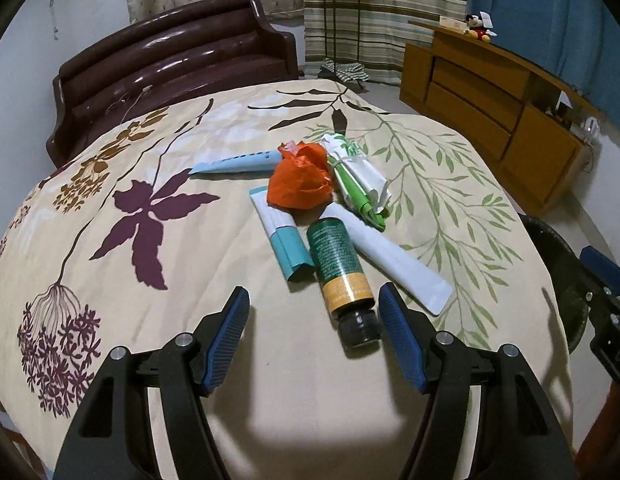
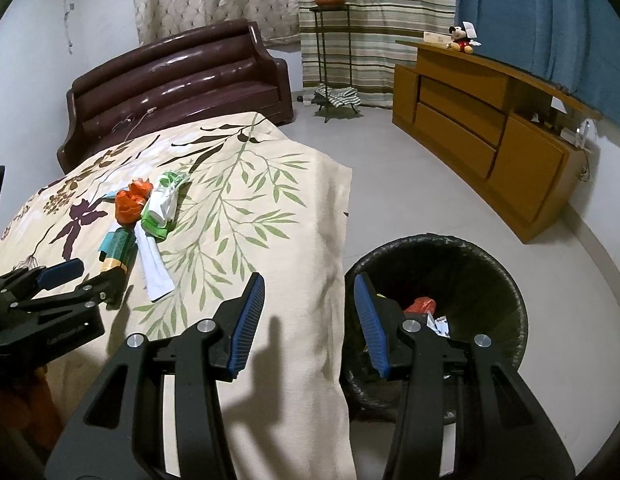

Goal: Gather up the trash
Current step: 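Move both tools back toward the trash on the bed, then grasp the green and gold can with the left tool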

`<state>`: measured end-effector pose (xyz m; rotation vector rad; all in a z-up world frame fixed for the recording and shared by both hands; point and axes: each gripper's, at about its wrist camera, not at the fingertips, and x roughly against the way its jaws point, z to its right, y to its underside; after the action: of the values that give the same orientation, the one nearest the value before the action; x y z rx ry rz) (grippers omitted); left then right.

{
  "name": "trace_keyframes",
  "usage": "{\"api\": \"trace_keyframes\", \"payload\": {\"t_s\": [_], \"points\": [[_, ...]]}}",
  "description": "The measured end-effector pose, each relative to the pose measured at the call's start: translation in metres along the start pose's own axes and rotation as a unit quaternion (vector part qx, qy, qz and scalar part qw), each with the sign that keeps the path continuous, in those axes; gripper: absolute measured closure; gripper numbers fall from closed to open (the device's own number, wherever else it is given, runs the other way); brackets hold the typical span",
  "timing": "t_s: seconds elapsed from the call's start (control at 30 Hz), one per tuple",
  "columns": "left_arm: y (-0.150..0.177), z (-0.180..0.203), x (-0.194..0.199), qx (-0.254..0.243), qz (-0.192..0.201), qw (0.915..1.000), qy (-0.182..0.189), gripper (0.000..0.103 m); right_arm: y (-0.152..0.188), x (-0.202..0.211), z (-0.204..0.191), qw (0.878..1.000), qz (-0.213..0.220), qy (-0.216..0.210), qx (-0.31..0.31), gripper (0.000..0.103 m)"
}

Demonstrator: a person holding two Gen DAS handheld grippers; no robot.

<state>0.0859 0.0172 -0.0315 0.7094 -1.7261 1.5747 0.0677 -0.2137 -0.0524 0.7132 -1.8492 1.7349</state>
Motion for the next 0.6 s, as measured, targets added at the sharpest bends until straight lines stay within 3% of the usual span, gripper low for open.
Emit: {"api": "trace_keyframes", "payload": {"t_s": [0.33, 0.43, 0.6], "points": [[0.002, -0.009, -0.003, 0.008, -0.012, 0.9996, 0.024, 0.071, -0.002, -0.002, -0.009, 1.0, -0.001, -0.005, 0.008, 0.057], [0.005, -0.014, -0.001, 0.004, -0.012, 0.9995, 0.03, 0.077, -0.003, -0.003, -0.013, 1.0, -0.002, -0.006, 0.01, 0.057], [0.011, -0.024, 0.004, 0.002, -0.015, 0.9992, 0.036, 0.078, -0.003, -0.004, -0.017, 1.0, -0.004, -0.007, 0.014, 0.057]]}}
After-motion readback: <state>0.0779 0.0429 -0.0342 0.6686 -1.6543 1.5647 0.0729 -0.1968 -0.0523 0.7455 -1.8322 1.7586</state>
